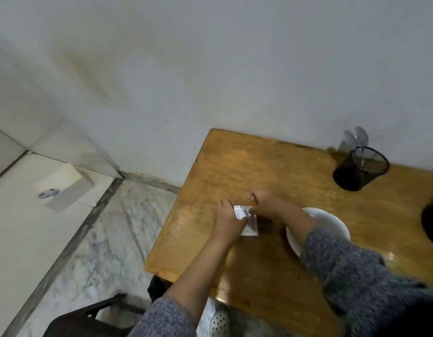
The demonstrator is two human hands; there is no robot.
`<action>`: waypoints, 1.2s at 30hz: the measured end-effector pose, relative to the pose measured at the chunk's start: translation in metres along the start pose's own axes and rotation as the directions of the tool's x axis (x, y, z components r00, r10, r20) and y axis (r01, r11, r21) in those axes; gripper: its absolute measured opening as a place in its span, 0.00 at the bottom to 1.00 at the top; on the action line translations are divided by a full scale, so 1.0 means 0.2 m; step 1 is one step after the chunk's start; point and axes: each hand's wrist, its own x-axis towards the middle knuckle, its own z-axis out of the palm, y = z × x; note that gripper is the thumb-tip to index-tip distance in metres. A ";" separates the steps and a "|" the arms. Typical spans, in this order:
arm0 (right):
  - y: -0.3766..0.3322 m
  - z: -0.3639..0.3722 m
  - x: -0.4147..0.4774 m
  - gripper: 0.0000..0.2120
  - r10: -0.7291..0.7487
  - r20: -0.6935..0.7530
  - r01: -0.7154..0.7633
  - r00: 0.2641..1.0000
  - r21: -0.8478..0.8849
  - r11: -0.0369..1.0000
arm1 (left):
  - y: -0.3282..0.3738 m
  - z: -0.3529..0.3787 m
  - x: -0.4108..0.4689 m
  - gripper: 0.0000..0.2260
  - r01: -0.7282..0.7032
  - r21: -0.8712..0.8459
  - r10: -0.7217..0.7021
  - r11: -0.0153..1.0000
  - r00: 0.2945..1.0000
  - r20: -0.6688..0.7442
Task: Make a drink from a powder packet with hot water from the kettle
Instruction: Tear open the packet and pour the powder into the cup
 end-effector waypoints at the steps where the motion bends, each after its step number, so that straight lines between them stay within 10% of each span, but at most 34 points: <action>1: -0.01 0.01 0.01 0.11 -0.010 0.010 0.010 1.000 -0.044 0.999 | -0.01 0.02 0.00 0.21 0.008 -0.008 -0.008 1.000 1.000 0.000; 21: -0.03 0.07 -0.05 0.05 -0.001 -0.018 0.000 1.000 -0.089 0.996 | -0.14 0.04 0.00 0.12 -0.107 -0.106 0.117 0.989 0.988 0.101; 36: -0.25 -0.41 -0.44 0.06 -0.064 -0.214 0.035 0.975 -0.138 0.990 | 0.17 -0.21 -0.05 0.05 -0.147 -0.582 0.265 0.800 0.956 0.123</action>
